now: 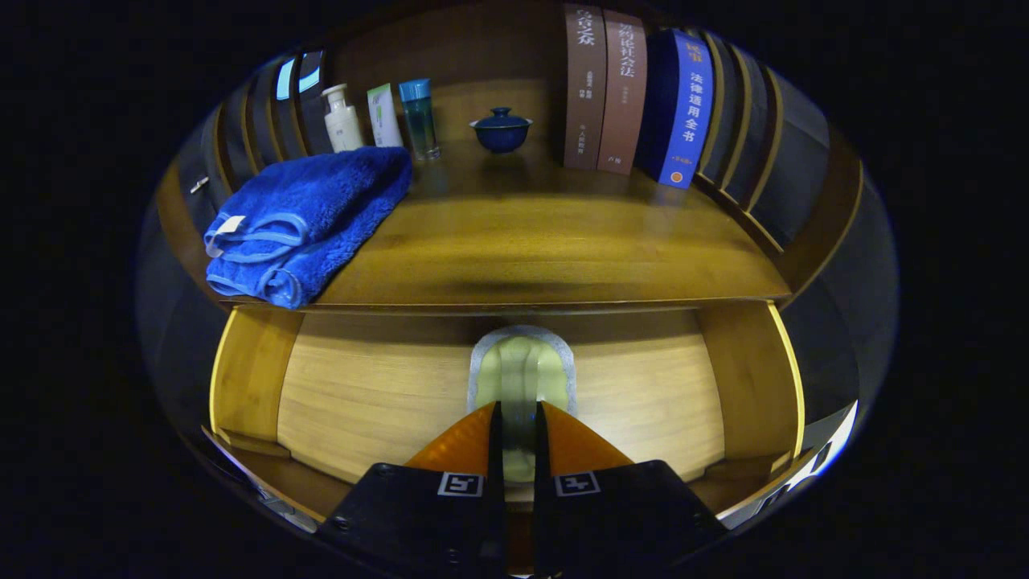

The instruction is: Pull open the drawer, take out the items inside it, and place them on the countertop above the cabinet.

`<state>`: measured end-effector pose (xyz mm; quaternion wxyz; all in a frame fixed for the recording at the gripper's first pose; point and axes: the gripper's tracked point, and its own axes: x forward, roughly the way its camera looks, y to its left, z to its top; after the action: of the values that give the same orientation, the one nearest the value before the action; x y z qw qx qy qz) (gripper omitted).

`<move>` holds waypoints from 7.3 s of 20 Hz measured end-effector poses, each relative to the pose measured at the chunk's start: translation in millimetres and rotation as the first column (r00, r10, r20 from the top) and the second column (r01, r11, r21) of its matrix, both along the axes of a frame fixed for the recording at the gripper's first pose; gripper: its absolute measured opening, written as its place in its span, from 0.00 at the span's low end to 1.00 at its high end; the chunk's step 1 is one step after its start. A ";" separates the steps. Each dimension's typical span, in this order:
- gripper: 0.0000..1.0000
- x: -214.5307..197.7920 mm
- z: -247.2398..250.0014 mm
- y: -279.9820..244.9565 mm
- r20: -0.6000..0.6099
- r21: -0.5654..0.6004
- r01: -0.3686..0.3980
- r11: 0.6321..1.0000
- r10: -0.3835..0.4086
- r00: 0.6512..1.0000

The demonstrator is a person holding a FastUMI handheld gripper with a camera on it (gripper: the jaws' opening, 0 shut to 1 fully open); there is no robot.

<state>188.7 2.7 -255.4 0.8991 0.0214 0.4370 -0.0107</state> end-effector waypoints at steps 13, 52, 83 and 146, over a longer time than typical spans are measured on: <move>0.18 -27.2 82.8 -4.8 0.126 0.034 0.019 0.999 -0.023 0.992; 0.53 147.2 106.8 -3.4 0.237 0.000 -0.008 1.000 0.008 0.972; 0.99 -93.7 169.6 -20.9 0.678 -0.012 0.102 0.995 -0.067 0.732; 1.00 14.7 -35.9 48.3 0.615 -0.066 0.035 0.997 0.013 0.788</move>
<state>203.4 51.0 -291.3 0.9924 -0.0071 0.1201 -0.0245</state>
